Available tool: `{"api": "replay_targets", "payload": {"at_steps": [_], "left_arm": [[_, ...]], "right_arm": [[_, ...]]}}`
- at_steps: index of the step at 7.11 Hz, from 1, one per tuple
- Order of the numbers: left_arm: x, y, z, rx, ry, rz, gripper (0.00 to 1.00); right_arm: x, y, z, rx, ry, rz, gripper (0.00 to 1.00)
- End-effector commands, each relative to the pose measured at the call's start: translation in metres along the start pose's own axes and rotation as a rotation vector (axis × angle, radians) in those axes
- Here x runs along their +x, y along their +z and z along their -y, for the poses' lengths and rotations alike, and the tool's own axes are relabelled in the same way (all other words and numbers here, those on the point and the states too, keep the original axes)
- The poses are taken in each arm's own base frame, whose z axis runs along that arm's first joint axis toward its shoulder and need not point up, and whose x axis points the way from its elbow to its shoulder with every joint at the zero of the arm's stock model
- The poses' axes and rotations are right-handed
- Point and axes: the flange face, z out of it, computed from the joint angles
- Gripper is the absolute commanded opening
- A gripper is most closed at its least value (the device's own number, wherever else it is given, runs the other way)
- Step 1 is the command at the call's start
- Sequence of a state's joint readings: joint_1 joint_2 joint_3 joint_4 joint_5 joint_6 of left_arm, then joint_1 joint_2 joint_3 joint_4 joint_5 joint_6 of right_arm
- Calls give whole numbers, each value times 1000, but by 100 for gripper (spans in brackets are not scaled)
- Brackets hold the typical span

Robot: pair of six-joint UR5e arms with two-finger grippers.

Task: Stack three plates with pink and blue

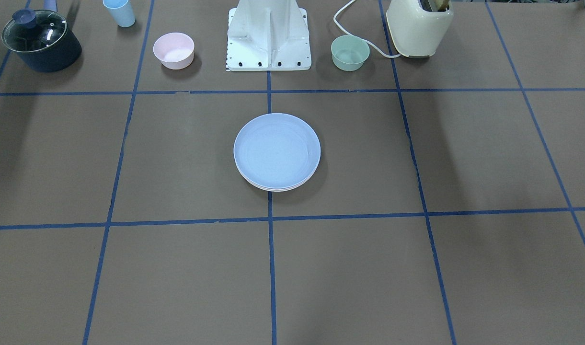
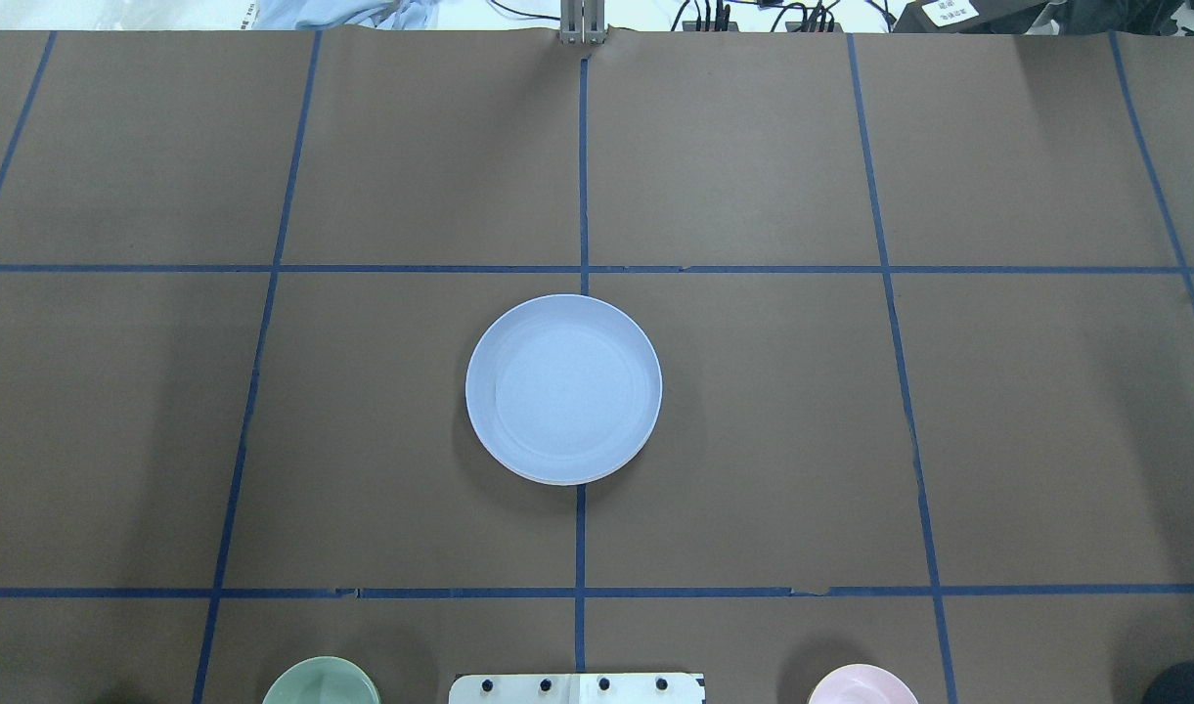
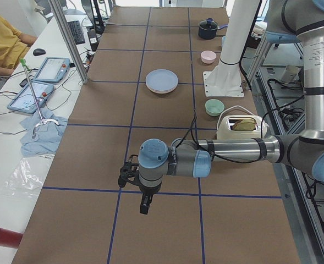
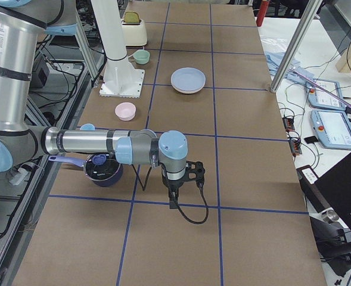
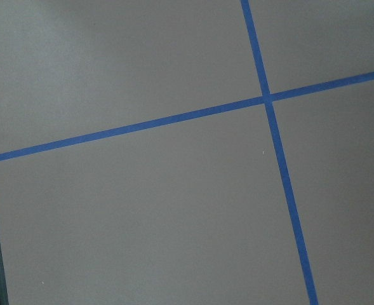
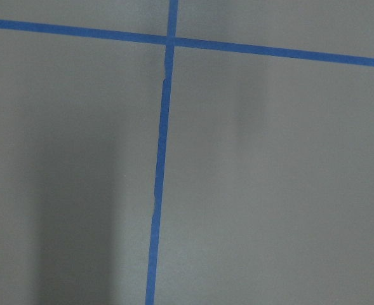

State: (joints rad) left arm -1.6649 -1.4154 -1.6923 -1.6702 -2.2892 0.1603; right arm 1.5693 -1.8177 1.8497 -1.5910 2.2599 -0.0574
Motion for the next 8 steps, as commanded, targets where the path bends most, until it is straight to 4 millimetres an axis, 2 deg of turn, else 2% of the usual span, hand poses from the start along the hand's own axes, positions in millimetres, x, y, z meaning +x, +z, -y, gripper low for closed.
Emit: {"api": "replay_targets", "payload": {"at_steps": [1, 3, 6, 8], "left_arm": [[4, 3, -5, -2, -99, -55, 100], [9, -1, -2, 13, -79, -52, 100], [29, -8, 10, 34, -20, -53, 100], [29, -8, 9, 35, -21, -51, 100]], "right_arm": [[1, 1, 0, -2, 1, 3, 100], [0, 1, 0, -2, 1, 4, 100], [0, 1, 0, -2, -1, 6, 100], [0, 1, 0, -2, -2, 7, 100]]}}
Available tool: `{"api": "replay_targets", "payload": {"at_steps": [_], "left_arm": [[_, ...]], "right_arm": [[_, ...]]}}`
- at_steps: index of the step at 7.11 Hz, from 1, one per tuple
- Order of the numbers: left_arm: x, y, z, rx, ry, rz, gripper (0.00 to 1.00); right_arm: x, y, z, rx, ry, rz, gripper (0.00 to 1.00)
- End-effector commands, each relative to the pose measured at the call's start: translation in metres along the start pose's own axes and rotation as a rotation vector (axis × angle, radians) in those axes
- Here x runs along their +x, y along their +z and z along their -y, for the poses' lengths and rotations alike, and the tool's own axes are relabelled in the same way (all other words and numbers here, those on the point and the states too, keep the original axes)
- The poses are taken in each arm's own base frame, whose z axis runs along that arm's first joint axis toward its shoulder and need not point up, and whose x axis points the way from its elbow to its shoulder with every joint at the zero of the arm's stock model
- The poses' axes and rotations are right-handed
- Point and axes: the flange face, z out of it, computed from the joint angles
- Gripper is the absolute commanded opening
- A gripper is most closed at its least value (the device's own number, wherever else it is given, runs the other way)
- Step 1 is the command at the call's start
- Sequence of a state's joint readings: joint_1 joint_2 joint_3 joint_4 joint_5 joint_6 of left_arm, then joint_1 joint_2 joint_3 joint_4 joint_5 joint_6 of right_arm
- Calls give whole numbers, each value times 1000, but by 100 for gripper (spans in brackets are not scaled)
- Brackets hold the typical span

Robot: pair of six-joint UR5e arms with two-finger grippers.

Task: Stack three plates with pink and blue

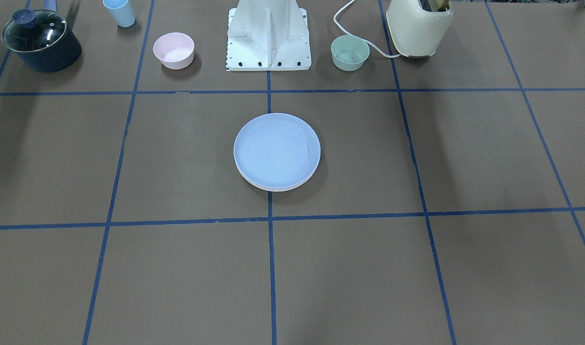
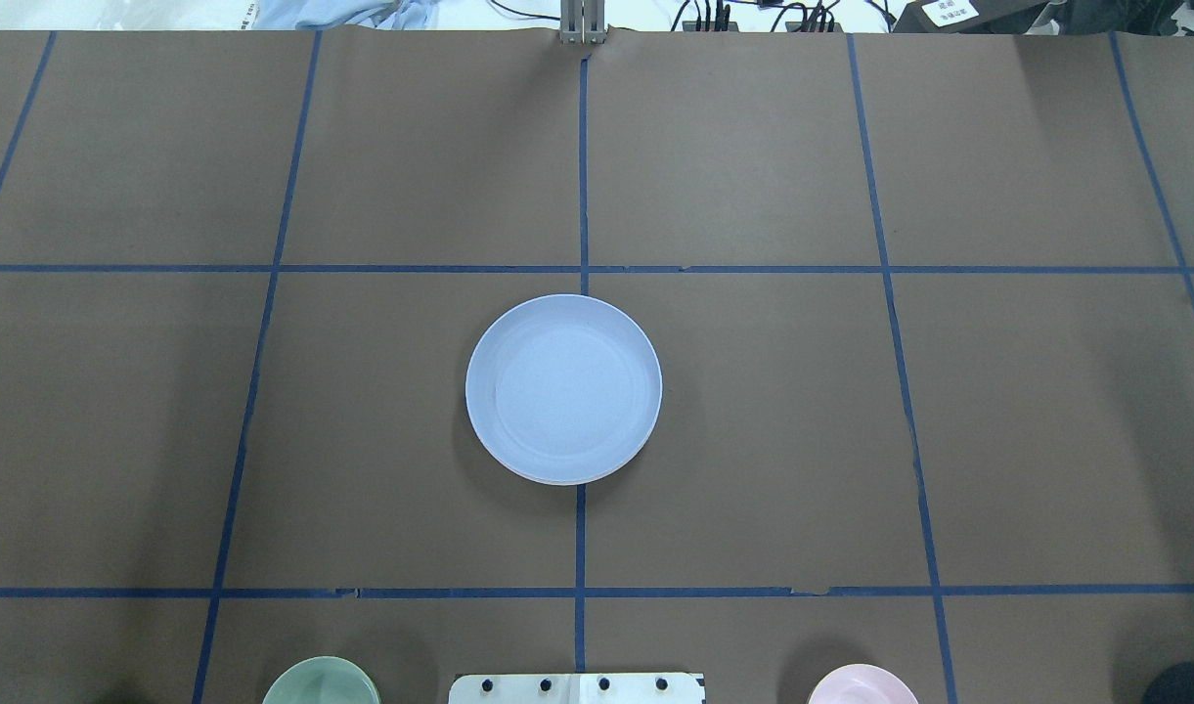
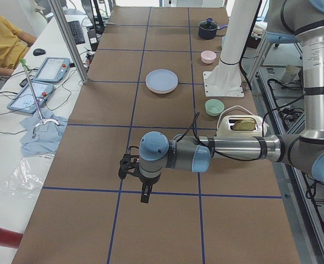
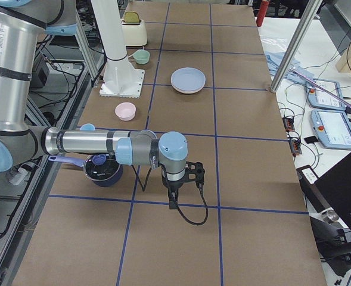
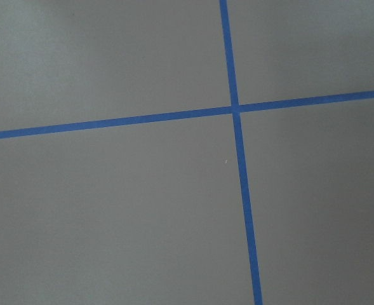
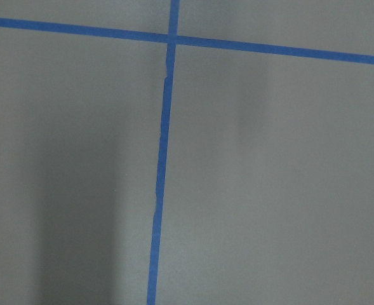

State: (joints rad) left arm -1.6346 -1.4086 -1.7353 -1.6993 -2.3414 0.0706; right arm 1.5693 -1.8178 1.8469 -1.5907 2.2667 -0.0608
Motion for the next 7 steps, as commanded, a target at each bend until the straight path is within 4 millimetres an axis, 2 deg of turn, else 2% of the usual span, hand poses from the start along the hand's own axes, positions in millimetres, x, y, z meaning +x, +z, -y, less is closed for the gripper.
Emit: {"api": "replay_targets", "payload": {"at_steps": [1, 7], "left_arm": [[1, 0, 0, 1, 2, 1, 100], [0, 0, -1, 15, 16, 6, 100]], "right_arm": [[0, 0, -1, -1, 0, 1, 100], [0, 0, 0, 0, -1, 1, 100]]}}
